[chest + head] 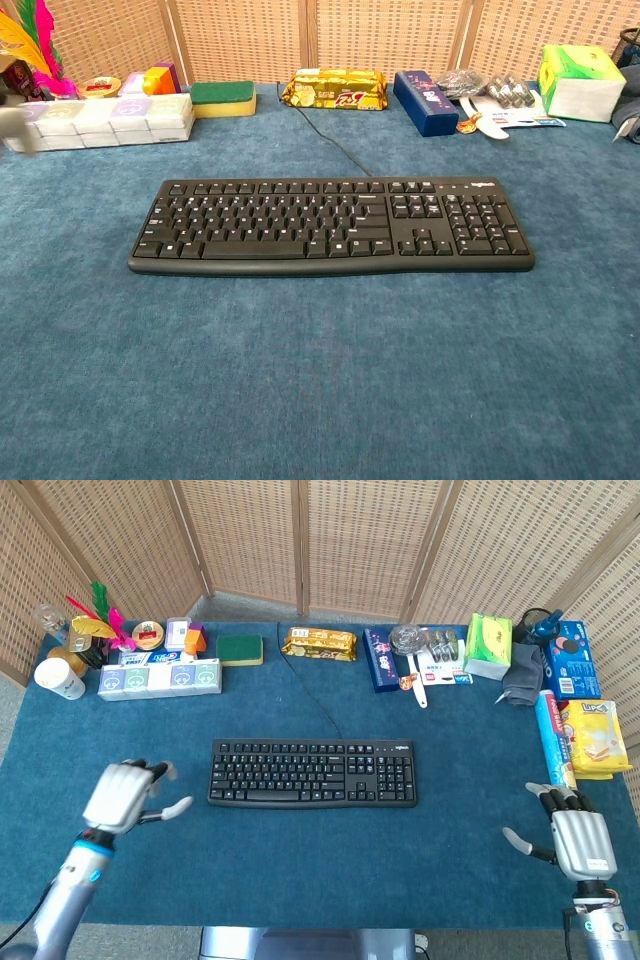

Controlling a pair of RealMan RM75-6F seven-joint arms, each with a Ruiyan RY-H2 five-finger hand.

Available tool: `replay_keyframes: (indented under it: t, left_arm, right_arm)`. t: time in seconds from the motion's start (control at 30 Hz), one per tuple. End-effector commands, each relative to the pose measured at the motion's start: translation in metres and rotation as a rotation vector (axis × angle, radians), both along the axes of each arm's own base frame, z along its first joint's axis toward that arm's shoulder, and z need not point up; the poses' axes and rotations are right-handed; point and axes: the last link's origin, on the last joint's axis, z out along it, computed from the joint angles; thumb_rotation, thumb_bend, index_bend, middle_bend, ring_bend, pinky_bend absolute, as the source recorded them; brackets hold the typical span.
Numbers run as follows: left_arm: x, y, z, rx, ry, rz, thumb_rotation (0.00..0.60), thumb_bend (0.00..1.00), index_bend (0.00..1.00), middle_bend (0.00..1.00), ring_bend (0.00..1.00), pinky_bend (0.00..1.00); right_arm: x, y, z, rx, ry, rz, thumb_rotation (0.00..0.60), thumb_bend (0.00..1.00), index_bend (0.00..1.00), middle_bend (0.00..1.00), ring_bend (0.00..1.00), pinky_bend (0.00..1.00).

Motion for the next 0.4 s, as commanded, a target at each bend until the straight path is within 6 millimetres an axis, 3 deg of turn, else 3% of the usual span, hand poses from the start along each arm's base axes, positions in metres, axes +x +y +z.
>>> replay_keyframes:
  t: [0.03,0.2,0.4]
  left_arm:
    - [-0.026,-0.038,0.026,0.069,-0.026,0.068,0.0,0.12,0.44,0.65,0.5,0.55]
    - [-0.047,-0.07,0.039,0.12,-0.04,0.117,0.0,0.12,0.44,0.65,0.5,0.54]
    - [-0.053,-0.076,0.04,0.128,-0.056,0.138,0.0,0.12,0.44,0.65,0.5,0.53]
  right_arm:
    - [0.003,0.0,-0.001,0.002,-0.002,0.01,0.0,0.19,0.22,0.28,0.23,0.21]
    - [0.004,0.0,-0.003,0.006,-0.004,0.014,0.0,0.19,0.22,0.28,0.23,0.21]
    - [0.007,-0.002,-0.005,0.008,-0.006,0.021,0.0,0.19,0.22,0.28,0.23,0.21]
